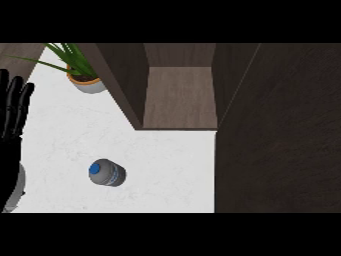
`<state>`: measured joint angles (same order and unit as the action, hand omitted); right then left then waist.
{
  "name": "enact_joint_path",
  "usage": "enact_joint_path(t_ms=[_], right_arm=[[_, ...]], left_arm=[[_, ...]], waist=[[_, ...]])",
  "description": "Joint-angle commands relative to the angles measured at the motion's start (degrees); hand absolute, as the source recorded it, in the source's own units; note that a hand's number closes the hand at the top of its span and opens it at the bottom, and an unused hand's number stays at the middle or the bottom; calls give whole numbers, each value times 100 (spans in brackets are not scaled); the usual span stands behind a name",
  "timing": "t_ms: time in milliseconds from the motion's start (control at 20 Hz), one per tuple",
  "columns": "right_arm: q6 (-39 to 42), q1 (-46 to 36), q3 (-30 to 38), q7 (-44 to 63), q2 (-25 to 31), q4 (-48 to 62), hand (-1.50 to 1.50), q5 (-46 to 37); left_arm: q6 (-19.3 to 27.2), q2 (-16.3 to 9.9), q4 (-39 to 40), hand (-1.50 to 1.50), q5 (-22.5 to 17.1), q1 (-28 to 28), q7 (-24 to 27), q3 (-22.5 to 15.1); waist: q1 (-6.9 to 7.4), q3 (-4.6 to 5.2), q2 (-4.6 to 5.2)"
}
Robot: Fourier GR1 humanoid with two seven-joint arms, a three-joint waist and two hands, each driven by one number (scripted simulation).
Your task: Pick up the bottled water, place it into the cabinet and close the cabinet
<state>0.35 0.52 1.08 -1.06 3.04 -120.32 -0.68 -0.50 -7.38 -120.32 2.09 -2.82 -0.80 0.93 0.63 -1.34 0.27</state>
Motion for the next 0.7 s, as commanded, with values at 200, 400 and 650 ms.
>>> enact_joint_path(t_ms=[200,400,650], right_arm=[[56,924,-241,202,-45,-712,-150,-139],[667,1319,-820,867,-100,-829,-150,833],[716,1813,-505,1590,224,-2032,-150,1407]], left_arm=[[643,719,-1210,-150,1104,1143,-443,-1813],[1211,731,-858,-150,15,1374,-1244,-2674],[2082,736,-1255,-150,1041,1966,-1361,-4301]], waist=[[-67,132,-63],[-160,129,-85],[-104,129,-78]])
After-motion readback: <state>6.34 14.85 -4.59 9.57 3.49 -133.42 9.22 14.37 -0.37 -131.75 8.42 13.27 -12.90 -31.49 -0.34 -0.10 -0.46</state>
